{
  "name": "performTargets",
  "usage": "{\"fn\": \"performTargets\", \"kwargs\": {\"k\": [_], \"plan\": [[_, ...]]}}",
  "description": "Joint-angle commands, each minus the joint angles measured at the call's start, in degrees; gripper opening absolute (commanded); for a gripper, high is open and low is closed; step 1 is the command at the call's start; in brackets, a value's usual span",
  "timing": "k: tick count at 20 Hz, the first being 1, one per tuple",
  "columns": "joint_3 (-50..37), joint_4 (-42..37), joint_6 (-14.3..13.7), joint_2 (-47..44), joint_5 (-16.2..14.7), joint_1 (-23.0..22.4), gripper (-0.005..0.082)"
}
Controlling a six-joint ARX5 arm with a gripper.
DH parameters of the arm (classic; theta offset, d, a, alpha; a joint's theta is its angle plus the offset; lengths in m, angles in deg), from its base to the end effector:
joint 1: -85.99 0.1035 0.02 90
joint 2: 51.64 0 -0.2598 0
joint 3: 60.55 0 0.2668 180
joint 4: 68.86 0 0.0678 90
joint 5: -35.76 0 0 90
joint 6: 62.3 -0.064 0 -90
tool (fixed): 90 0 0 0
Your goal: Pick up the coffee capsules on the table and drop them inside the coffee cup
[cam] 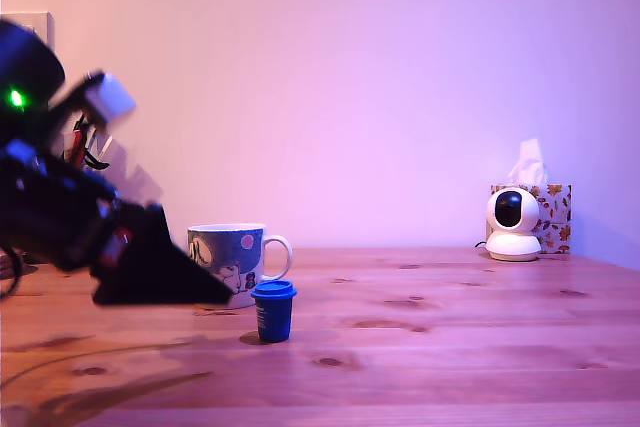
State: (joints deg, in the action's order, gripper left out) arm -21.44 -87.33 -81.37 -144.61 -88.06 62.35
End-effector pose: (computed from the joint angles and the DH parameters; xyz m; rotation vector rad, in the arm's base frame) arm 0.2509 -0.1487 0.0774 0.2373 0.4728 -1.0652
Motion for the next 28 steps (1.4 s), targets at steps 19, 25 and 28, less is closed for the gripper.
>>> {"fn": "performTargets", "kwargs": {"k": [19, 25, 28], "plan": [[6.19, -10.56, 0.63, -12.74, -3.41, -0.17, 0.0617], [8.44, -10.58, 0.63, -15.34, -3.78, -1.16, 0.0617], [10.1, -10.49, 0.63, -16.98, -3.89, -1.95, 0.0617]]}}
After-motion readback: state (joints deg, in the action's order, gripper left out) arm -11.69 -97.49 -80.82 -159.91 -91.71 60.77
